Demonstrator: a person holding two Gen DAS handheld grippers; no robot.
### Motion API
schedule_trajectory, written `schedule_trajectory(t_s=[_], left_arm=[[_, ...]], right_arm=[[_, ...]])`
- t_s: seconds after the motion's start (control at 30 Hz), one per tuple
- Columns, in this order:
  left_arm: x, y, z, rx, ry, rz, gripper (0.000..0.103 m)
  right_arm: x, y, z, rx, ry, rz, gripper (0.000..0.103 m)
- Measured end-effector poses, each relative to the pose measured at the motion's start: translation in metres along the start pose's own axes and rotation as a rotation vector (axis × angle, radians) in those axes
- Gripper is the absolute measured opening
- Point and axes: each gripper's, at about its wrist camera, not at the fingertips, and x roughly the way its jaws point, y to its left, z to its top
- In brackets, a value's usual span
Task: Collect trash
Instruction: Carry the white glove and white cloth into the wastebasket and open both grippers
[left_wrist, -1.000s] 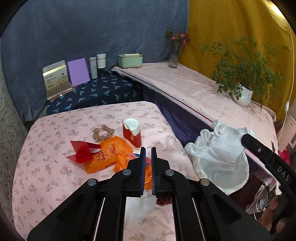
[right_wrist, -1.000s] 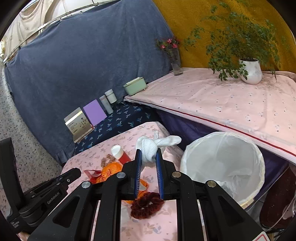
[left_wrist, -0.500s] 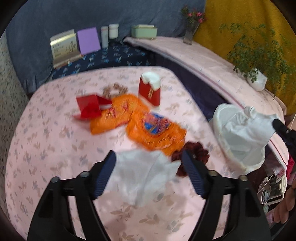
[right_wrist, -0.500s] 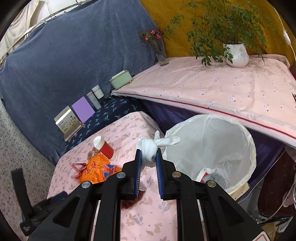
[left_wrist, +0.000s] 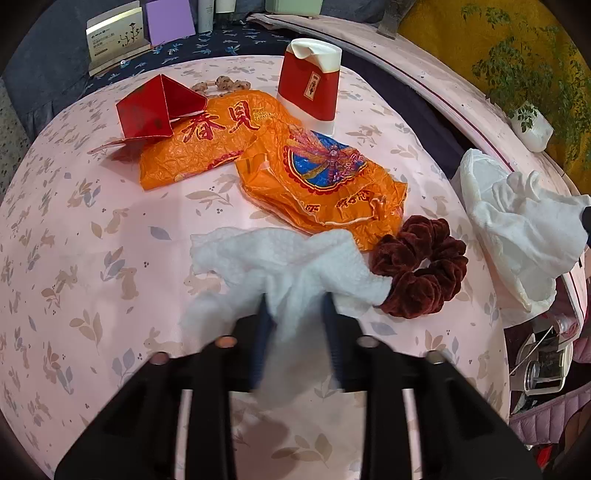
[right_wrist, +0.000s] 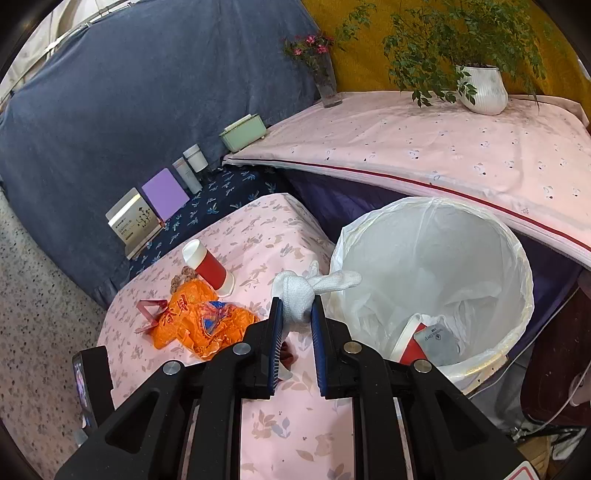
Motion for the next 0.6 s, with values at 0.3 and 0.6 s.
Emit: schedule_trajectory(t_s=[0.3,0.6], left_arm=[[-0.04,-0.01,0.013,0.022,-0.094,-0.015,0.005],[-0.087,-0.052,0.044,0.093,-0.216,-0.06,0.005]], right_arm=[[-0.006,0.005,0.004,-0.012,-0.019,0.0,0.015],[-0.026,0.008,0.015,-0.027,-0.063,0.005,0.015]])
